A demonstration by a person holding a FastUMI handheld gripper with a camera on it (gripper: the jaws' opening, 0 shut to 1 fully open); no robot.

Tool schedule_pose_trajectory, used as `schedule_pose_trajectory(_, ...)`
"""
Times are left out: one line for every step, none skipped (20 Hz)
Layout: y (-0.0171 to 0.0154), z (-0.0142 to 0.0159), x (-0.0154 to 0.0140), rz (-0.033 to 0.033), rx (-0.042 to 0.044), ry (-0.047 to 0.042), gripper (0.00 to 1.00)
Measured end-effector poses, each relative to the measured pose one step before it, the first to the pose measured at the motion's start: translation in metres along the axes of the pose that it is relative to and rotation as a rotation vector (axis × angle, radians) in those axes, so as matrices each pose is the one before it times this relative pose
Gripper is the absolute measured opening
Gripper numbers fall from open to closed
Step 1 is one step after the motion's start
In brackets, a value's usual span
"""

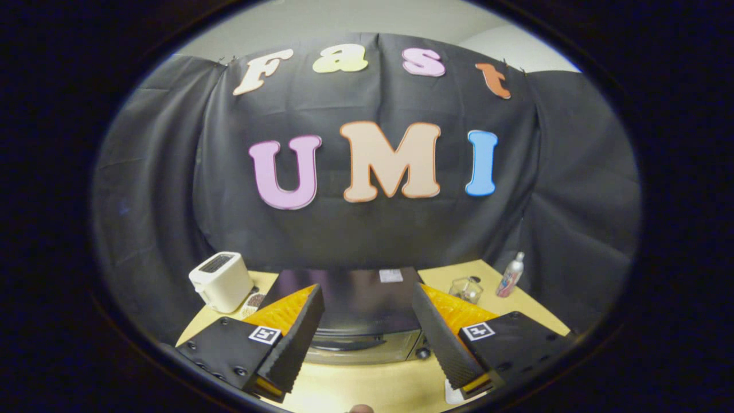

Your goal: Open the toaster oven, put the food inside, and close the toaster oven door.

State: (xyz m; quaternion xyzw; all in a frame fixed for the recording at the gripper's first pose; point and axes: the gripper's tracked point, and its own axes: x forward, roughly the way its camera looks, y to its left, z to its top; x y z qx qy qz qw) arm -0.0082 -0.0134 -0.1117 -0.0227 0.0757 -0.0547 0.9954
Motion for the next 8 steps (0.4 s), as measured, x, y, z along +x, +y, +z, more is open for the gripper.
schedule_pose_trajectory(-0.00391, 0.01034, -0.0013, -0.0038, -0.00013, -0.0169, 0.99)
schedule_pose_trajectory(-0.00486, 0.00872, -0.00004, -0.00944, 0.0, -0.01197, 0.99)
schedule_pose_trajectory(-0.00472, 0.00847, -0.00049, -0.00551, 0.00226, -0.019, 0.99)
schedule_pose_trajectory(-0.00375, 0.00767, 0.00068, -0.00794, 0.00463, -0.01656, 0.99)
schedule_pose_trajectory(-0.00351, 0.00435, 0.00052, -0.0052, 0.00919, -0.00943, 0.99)
schedule_pose_trajectory(-0.00304, 0.00327, 0.0005, -0.00342, 0.00931, -0.00506, 0.99)
schedule_pose_trajectory(-0.00528, 0.00109, -0.00062, -0.00717, 0.00767, -0.00201, 0.99)
schedule_pose_trajectory(-0.00557, 0.00102, -0.0004, -0.00819, 0.00136, -0.00033, 0.99)
